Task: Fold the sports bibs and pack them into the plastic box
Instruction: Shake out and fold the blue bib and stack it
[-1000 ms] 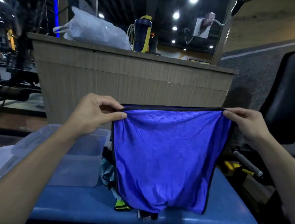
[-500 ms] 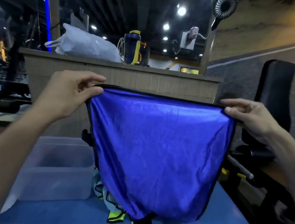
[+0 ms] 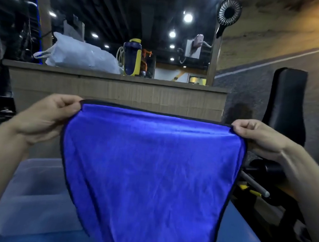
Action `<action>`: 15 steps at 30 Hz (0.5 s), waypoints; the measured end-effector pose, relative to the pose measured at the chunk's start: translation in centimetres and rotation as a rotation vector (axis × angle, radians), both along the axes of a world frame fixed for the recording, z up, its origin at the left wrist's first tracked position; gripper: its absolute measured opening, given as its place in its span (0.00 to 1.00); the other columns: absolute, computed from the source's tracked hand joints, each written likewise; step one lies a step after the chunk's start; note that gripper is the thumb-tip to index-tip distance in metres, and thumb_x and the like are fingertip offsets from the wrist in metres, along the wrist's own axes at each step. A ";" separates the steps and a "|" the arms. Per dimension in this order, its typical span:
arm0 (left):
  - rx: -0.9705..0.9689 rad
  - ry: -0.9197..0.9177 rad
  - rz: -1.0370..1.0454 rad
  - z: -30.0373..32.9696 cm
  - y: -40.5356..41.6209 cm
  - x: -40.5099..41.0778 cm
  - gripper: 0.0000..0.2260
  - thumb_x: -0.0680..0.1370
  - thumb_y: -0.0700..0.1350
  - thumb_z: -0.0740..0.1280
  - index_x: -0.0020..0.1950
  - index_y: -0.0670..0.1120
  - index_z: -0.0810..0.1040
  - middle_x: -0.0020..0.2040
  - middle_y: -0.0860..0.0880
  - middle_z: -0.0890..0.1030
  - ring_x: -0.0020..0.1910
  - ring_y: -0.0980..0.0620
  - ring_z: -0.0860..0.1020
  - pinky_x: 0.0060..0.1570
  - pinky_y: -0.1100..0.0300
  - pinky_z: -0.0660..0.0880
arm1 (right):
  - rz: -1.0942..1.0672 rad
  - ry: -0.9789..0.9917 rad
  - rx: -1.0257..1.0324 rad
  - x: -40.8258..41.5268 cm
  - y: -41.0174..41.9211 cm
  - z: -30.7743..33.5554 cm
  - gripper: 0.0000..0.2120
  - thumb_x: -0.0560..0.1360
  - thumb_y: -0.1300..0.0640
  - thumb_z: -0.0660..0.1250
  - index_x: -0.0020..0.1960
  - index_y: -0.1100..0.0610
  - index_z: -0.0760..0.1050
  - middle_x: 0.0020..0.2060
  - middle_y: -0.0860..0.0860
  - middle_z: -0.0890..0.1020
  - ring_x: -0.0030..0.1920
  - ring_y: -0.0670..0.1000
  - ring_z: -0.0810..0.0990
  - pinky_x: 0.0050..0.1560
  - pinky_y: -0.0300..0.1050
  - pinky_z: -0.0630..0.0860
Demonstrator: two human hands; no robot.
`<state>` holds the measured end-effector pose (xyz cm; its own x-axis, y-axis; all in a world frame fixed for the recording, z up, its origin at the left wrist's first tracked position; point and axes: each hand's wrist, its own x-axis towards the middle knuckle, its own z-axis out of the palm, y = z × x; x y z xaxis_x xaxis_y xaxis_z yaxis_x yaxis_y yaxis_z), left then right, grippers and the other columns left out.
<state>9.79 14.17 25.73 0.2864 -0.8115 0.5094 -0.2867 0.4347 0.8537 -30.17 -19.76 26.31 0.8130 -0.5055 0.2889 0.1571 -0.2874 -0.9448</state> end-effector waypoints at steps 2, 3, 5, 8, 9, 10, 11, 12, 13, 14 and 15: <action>0.064 0.066 0.014 -0.7 -0.8 0.9 0.28 0.60 0.58 0.85 0.51 0.42 0.86 0.47 0.43 0.86 0.43 0.53 0.84 0.46 0.63 0.81 | 0.059 -0.005 0.064 0.2 -0.1 -0.2 0.28 0.57 0.46 0.87 0.42 0.60 0.75 0.37 0.54 0.78 0.35 0.47 0.79 0.37 0.37 0.78; 0.130 0.067 0.088 -1.2 -1.6 1.5 0.29 0.59 0.59 0.85 0.52 0.42 0.86 0.49 0.42 0.85 0.45 0.51 0.83 0.46 0.61 0.81 | 0.069 0.017 0.081 0.4 -0.2 -0.3 0.26 0.57 0.47 0.87 0.42 0.60 0.76 0.38 0.55 0.79 0.37 0.47 0.79 0.39 0.38 0.79; 0.323 -0.023 0.322 -1.5 -3.4 1.6 0.18 0.67 0.57 0.81 0.48 0.46 0.87 0.47 0.43 0.83 0.45 0.48 0.76 0.40 0.58 0.73 | 0.004 0.102 0.123 1.6 -0.7 -0.9 0.22 0.58 0.48 0.86 0.42 0.59 0.82 0.42 0.57 0.82 0.41 0.49 0.82 0.45 0.42 0.81; 0.448 -0.191 0.562 -2.1 -6.4 -0.2 0.07 0.78 0.41 0.72 0.41 0.43 0.87 0.42 0.38 0.81 0.40 0.48 0.72 0.35 0.61 0.67 | -0.230 0.186 0.175 4.7 0.3 -1.7 0.16 0.70 0.56 0.78 0.52 0.66 0.83 0.54 0.67 0.83 0.50 0.58 0.82 0.61 0.55 0.79; 0.425 -0.193 0.554 -2.1 -7.2 -1.8 0.06 0.78 0.39 0.72 0.42 0.42 0.87 0.41 0.38 0.83 0.38 0.49 0.73 0.32 0.62 0.69 | -0.293 0.175 0.178 5.9 1.2 -2.0 0.15 0.73 0.59 0.76 0.54 0.69 0.82 0.55 0.68 0.83 0.51 0.60 0.82 0.63 0.57 0.78; 0.403 -0.200 0.518 -2.1 -7.9 -3.9 0.05 0.78 0.39 0.73 0.43 0.42 0.87 0.39 0.40 0.83 0.35 0.50 0.74 0.29 0.63 0.69 | -0.327 0.163 0.162 7.1 2.2 -2.2 0.14 0.74 0.60 0.75 0.53 0.70 0.82 0.53 0.67 0.84 0.48 0.59 0.82 0.59 0.56 0.80; 0.388 -0.203 0.447 -2.1 -8.6 -6.3 0.04 0.77 0.40 0.73 0.44 0.42 0.87 0.37 0.43 0.83 0.32 0.52 0.73 0.27 0.64 0.69 | -0.332 0.169 0.119 8.4 3.5 -2.5 0.11 0.75 0.60 0.74 0.50 0.68 0.83 0.47 0.65 0.85 0.44 0.56 0.83 0.51 0.52 0.83; 0.380 -0.194 0.375 -2.2 -9.3 -8.6 0.04 0.77 0.40 0.73 0.44 0.42 0.87 0.34 0.45 0.82 0.29 0.54 0.73 0.26 0.64 0.69 | -0.315 0.177 0.072 9.7 5.1 -2.7 0.08 0.76 0.59 0.74 0.46 0.65 0.83 0.41 0.61 0.85 0.40 0.53 0.82 0.41 0.45 0.83; 0.373 -0.173 0.319 -2.6 -10.2 -10.5 0.05 0.77 0.39 0.73 0.44 0.41 0.87 0.33 0.46 0.80 0.26 0.55 0.72 0.25 0.65 0.68 | -0.286 0.188 0.040 11.0 6.7 -2.9 0.06 0.76 0.59 0.74 0.43 0.61 0.82 0.38 0.57 0.83 0.36 0.50 0.80 0.35 0.42 0.80; 0.356 -0.143 0.292 -3.0 -11.1 -12.2 0.05 0.77 0.38 0.72 0.43 0.40 0.87 0.32 0.46 0.79 0.25 0.56 0.71 0.24 0.66 0.68 | -0.265 0.188 0.023 12.1 8.0 -3.3 0.05 0.76 0.59 0.74 0.42 0.59 0.81 0.36 0.56 0.81 0.35 0.50 0.80 0.34 0.41 0.79; 0.336 -0.110 0.290 -3.5 -11.8 -13.3 0.06 0.78 0.37 0.71 0.42 0.41 0.86 0.32 0.45 0.78 0.24 0.56 0.71 0.23 0.66 0.68 | -0.255 0.177 0.019 13.1 9.0 -3.8 0.05 0.76 0.59 0.74 0.41 0.58 0.81 0.37 0.56 0.81 0.35 0.51 0.80 0.36 0.44 0.80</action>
